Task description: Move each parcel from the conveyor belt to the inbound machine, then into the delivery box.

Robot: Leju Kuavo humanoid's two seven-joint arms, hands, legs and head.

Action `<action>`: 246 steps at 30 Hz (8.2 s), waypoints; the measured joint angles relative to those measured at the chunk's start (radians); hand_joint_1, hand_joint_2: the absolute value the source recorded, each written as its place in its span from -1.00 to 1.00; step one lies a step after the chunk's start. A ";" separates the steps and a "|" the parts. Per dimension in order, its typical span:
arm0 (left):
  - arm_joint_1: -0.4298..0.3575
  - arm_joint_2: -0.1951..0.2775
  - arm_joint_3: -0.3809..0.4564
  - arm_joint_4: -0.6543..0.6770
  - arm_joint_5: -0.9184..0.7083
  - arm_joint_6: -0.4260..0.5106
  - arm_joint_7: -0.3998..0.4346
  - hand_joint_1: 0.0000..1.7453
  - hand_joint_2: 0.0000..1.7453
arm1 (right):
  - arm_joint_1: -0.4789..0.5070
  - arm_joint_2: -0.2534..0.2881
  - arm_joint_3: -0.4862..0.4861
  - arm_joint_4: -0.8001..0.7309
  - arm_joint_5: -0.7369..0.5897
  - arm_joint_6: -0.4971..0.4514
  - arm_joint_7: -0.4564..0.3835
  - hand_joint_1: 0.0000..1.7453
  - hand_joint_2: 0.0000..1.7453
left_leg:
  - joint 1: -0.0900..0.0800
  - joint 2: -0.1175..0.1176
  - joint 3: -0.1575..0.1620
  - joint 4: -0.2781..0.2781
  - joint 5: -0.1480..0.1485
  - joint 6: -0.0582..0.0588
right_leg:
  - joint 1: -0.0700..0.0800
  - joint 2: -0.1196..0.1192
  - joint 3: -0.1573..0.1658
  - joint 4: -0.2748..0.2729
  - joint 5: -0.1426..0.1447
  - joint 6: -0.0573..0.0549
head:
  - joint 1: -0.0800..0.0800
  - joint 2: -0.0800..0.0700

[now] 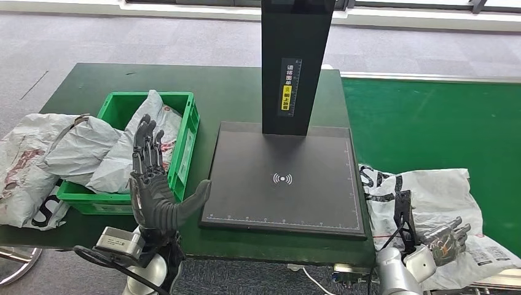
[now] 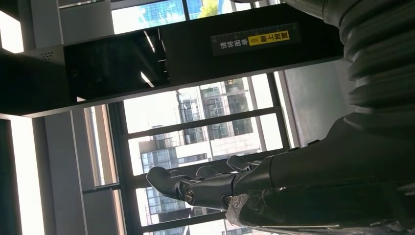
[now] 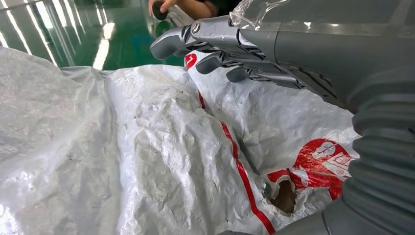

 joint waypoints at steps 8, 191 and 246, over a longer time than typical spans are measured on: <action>0.002 -0.006 0.000 0.007 -0.023 -0.022 0.000 -1.00 1.00 | -0.035 -0.027 0.000 0.115 0.019 0.055 0.129 -1.00 1.00 | 0.000 0.000 0.001 0.000 0.000 0.000 | 0.000 0.000 0.000 0.000 0.000 0.000 | 0.000 0.000; 0.005 0.009 -0.047 0.171 0.099 0.041 0.000 -1.00 1.00 | 0.082 0.210 0.724 -0.223 -0.782 0.000 -0.784 -1.00 -1.00 | 0.001 -0.001 0.001 -0.001 0.001 -0.002 | 0.001 -0.001 0.000 0.000 -0.001 -0.002 | 0.000 0.000; -0.276 -0.078 -0.074 0.653 -0.108 0.051 0.016 -1.00 1.00 | 0.280 0.175 0.765 -1.229 -0.858 0.000 -0.805 -1.00 1.00 | 0.000 0.005 0.002 0.000 0.001 -0.001 | 0.000 0.003 -0.001 0.000 0.001 -0.001 | 0.000 0.000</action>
